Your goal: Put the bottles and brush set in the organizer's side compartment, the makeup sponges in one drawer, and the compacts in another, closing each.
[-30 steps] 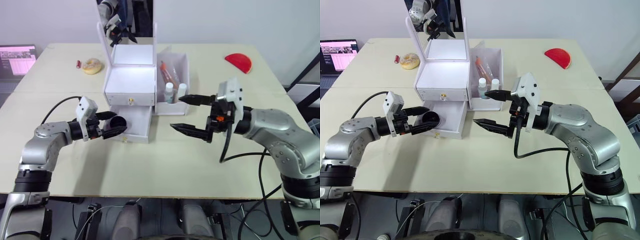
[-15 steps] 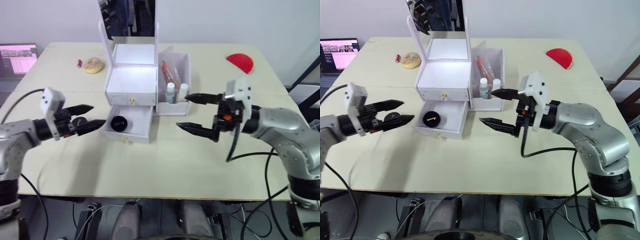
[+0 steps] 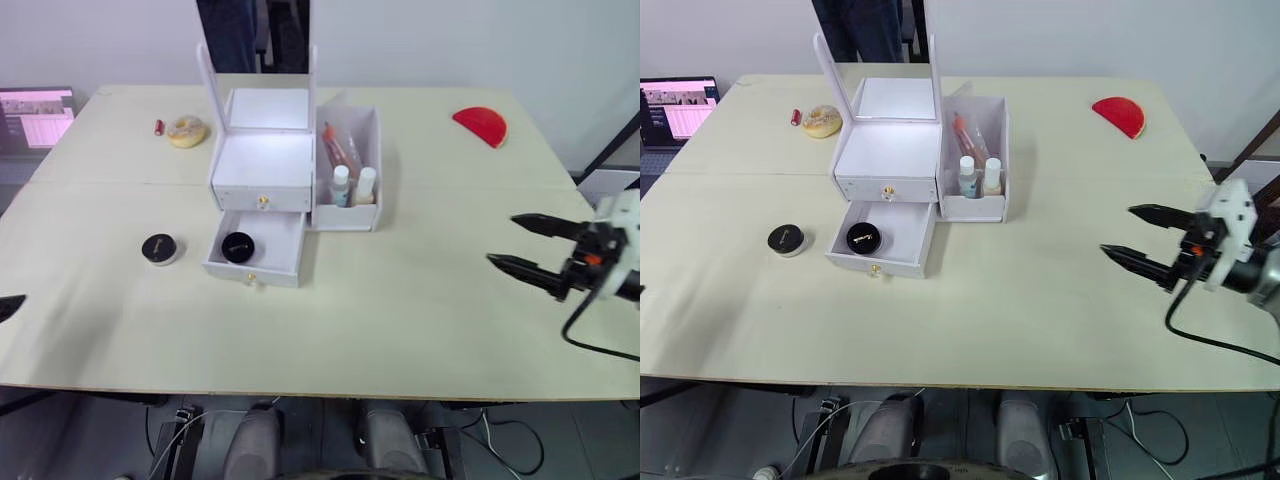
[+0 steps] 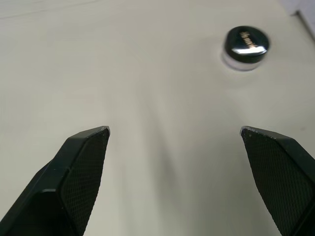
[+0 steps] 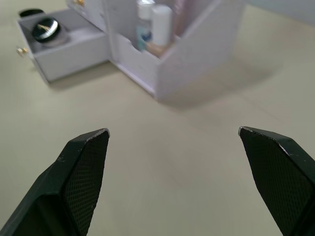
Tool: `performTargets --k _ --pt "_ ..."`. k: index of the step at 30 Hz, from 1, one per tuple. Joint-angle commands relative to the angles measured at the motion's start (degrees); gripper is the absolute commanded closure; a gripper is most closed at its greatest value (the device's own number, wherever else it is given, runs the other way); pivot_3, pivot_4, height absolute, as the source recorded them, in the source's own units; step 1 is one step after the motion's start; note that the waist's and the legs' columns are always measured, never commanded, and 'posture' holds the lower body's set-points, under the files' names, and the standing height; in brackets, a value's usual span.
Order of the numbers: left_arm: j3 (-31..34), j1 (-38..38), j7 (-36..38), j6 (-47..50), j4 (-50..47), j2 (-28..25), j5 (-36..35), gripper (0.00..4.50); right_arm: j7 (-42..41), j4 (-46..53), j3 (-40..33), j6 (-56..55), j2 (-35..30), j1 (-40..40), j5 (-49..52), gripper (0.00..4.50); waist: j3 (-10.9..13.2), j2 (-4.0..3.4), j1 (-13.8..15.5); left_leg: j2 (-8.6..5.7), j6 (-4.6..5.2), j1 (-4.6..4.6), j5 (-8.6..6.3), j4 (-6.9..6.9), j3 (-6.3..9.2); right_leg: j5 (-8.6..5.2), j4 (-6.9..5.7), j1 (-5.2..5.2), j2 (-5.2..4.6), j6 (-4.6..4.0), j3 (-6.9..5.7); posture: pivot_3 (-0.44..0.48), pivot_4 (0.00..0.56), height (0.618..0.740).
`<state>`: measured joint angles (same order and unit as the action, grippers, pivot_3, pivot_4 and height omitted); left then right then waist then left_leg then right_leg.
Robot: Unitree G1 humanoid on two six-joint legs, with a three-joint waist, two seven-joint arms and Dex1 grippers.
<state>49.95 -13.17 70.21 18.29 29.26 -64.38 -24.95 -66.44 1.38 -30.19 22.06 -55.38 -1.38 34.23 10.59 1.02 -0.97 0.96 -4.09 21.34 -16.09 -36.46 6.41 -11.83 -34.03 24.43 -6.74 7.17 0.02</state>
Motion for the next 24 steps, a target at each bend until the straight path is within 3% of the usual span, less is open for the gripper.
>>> performTargets --k 1,13,19,24 --pt "2.79 -0.47 0.92 -3.02 2.06 -1.16 0.0 0.03 -2.19 -2.4 -2.41 -3.27 -0.84 0.38 -0.63 0.0 0.0 0.0 -0.11 0.0 0.0 -0.01 0.0 0.02 0.0 0.0 -0.01 0.01 0.0 -0.01 0.0 0.0 0.15 0.739" --pt "-0.03 -0.09 0.02 -1.85 -4.37 2.39 -1.25 0.03 -0.97 0.72 1.22 -3.05 0.51 -3.17 -0.01 0.0 0.01 -0.04 -0.14 0.01 -0.01 -0.06 0.01 0.22 -0.02 0.11 -0.02 0.03 0.0 -0.2 0.0 0.0 0.15 0.739" --pt "-6.9 0.74 -14.94 5.14 -28.7 16.85 -3.88 0.03 8.0 17.73 14.59 8.12 5.86 -15.3 5.49 0.0 0.0 -0.14 -0.31 0.03 -0.04 -0.15 0.04 0.19 -0.04 0.09 -0.12 0.0 0.0 -0.14 0.04 0.0 0.15 0.739" --pt "-13.27 3.3 -25.43 11.24 -40.44 24.55 -4.8 0.03 13.22 23.31 24.82 16.7 11.18 -26.83 8.4 0.0 -0.13 0.19 0.23 0.03 -0.12 -0.15 0.09 0.16 0.08 0.22 -0.12 -0.01 0.08 -0.31 0.04 0.0 0.15 0.739"
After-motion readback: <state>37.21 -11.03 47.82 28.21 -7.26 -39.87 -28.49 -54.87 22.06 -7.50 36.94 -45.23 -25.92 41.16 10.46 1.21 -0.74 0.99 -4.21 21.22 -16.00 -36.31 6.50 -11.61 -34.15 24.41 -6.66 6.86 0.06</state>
